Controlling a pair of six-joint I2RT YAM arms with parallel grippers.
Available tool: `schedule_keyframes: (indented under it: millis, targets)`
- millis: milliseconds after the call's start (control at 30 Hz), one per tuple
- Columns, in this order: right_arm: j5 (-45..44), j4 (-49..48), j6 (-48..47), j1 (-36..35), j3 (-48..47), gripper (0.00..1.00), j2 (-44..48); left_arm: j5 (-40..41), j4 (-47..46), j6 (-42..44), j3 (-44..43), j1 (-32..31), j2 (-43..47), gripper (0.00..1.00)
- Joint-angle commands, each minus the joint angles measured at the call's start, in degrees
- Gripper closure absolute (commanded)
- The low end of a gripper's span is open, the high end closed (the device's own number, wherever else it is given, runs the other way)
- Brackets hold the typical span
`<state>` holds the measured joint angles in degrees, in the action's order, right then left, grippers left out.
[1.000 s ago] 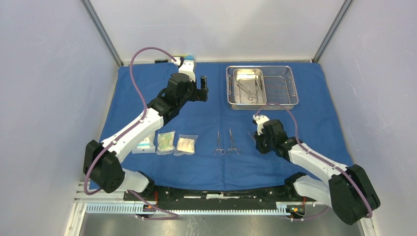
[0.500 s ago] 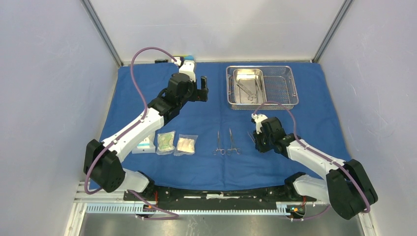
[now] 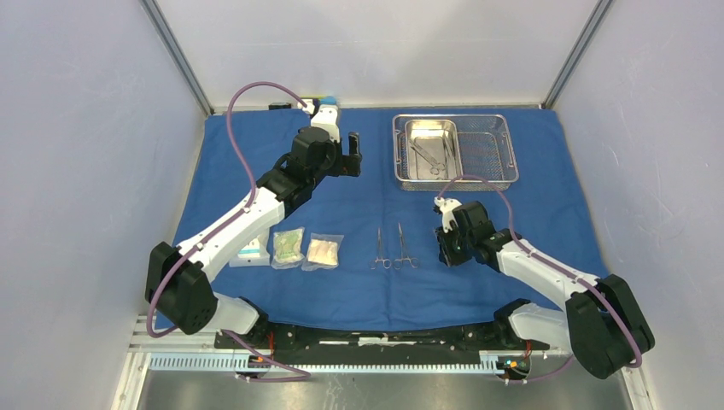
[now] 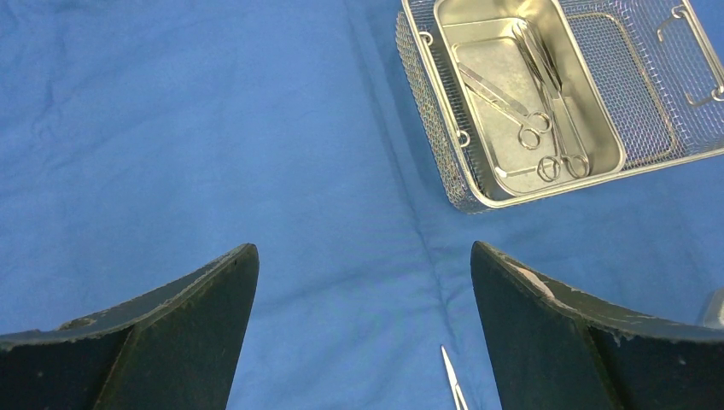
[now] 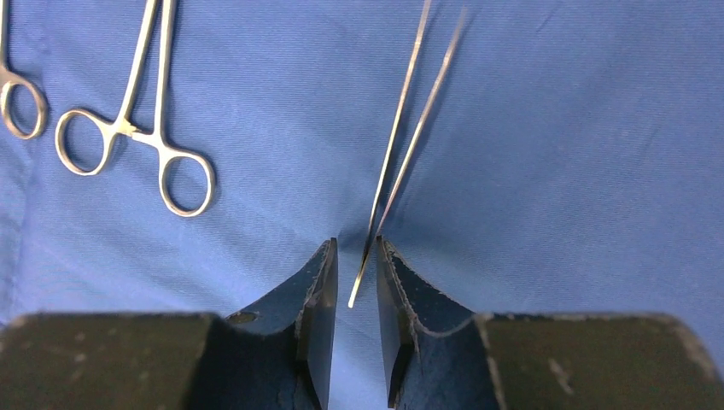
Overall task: Open and lay out the surgical kit
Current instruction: Place the medical item in the surgical kit.
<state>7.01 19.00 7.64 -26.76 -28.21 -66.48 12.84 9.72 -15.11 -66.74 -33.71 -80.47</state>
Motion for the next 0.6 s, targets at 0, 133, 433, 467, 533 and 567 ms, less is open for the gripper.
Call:
schedule_keyframes:
  millis: [0,133,433,467,533,567]
  targets:
    - [2.71,-0.21,0.74,0.15,-1.95,0.71,0.16,-0.69,-1.63,0.70,-1.29,0.23,-0.09,0.00]
    - [3.12,-0.61,0.85,0.14,-1.68,0.73,0.20,-0.71,-1.63,0.70,-1.46,0.23,-0.25,0.00]
    - [-2.79,-0.04,-1.31,0.13,-1.97,0.74,2.24,-0.61,-1.72,0.83,-1.13,0.23,0.01,0.00]
    - [-4.00,-0.07,-1.80,0.13,-2.26,0.73,3.13,-0.53,-1.72,0.88,-1.11,0.22,0.07,0.00]
    - [-5.99,0.20,-2.74,0.12,-2.97,0.68,4.72,-0.40,-1.80,0.96,-1.01,0.23,0.24,0.00]
    - [-6.37,0.46,-3.41,0.15,-3.42,0.63,5.57,-0.43,-1.89,0.96,-0.92,0.19,0.33,0.00]
